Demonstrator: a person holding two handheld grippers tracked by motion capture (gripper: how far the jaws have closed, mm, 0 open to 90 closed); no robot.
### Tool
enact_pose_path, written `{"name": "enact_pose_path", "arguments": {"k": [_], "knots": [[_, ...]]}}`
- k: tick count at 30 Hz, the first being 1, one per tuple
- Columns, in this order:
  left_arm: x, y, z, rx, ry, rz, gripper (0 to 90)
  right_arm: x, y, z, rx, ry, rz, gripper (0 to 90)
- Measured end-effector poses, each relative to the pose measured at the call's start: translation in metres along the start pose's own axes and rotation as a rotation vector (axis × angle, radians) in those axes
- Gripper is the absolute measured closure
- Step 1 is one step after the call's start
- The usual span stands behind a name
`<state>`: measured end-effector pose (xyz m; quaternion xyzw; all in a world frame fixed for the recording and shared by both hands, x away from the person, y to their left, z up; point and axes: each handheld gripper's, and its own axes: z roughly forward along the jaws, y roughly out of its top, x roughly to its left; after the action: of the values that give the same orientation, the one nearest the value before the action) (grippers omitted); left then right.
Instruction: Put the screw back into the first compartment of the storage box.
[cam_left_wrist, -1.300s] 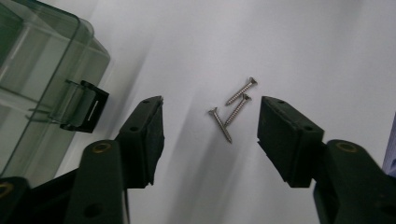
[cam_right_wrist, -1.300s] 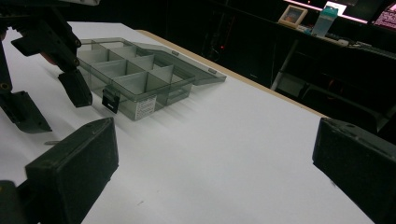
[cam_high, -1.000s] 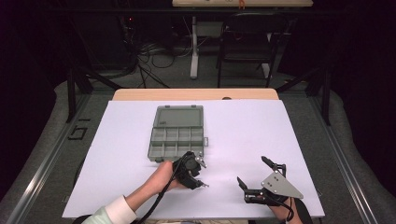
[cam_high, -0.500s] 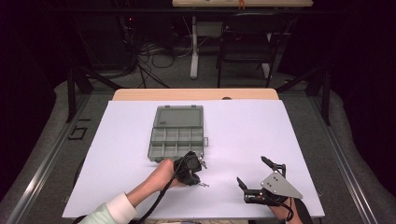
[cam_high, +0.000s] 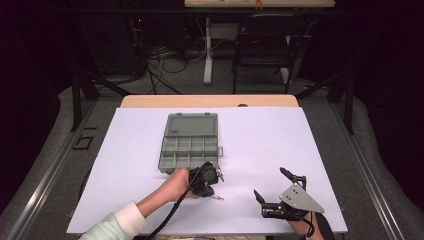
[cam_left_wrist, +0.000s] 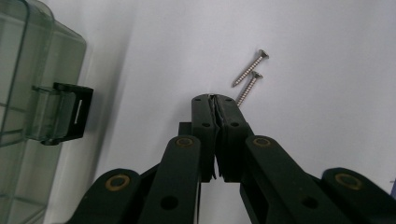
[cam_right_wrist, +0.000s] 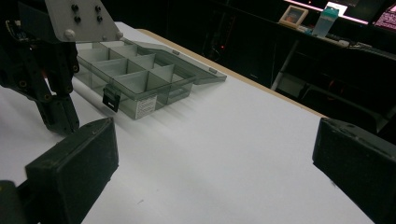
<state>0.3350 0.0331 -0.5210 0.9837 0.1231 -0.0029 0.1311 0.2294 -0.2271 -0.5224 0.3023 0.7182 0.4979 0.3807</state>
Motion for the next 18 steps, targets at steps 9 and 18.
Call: {"name": "enact_pose_path", "arguments": {"k": [9, 18], "knots": [[0.006, -0.005, -0.014, -0.016, 0.001, -0.001, 87.5, 0.0, 0.0, 0.0, -0.001, 0.002, -0.003, 0.0], [0.013, -0.012, -0.023, -0.005, -0.012, -0.021, 87.5, 0.0, 0.0, 0.0, 0.003, -0.001, -0.003, 0.0]]}}
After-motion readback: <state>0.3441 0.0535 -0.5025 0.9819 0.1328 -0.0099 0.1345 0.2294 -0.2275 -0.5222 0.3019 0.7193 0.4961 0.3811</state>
